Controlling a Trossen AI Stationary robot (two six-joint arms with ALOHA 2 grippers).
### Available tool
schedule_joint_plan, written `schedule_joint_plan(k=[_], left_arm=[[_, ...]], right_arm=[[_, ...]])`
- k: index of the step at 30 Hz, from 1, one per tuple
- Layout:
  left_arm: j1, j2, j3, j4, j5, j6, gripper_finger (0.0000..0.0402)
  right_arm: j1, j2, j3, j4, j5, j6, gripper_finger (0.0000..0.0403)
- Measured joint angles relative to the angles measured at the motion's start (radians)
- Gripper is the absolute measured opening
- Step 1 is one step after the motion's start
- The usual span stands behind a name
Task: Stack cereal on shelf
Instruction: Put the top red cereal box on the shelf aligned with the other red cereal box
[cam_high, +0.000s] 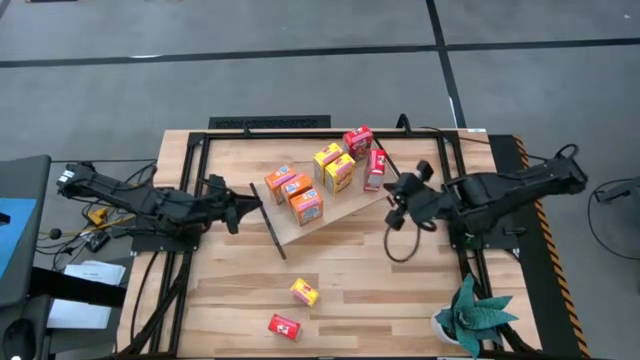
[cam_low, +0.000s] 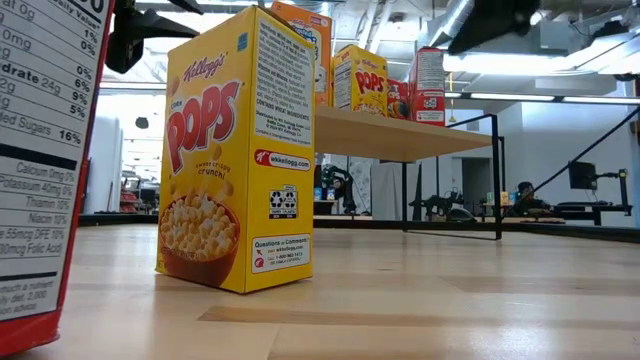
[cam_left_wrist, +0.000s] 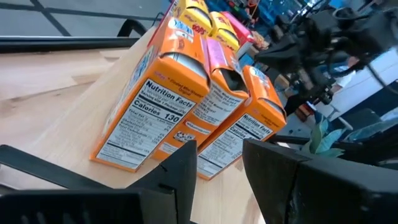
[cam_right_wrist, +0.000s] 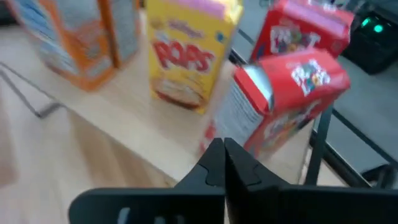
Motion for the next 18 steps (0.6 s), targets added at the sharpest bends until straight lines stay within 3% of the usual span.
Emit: schedule_joint_plan(k=[5,13,18], left_arm=[[0.000,-0.010,0.000,-0.001,-0.001,0.026,0.0119],[0.000,-0.009,0.000,-0.004,-0.001,0.036,0.0119],[0.000,-0.009,0.000,-0.008,-0.002,0.036,0.0119]], right_arm=[[-0.092,-0.001,-0.030,0.016,-0.058,-0.032,0.0025],[-0.176,0.040,-0.031,0.117,-0.171,-0.135,0.0008],[-0.218,0.081,-0.032,0.158,-0.194,-0.165,0.0029]])
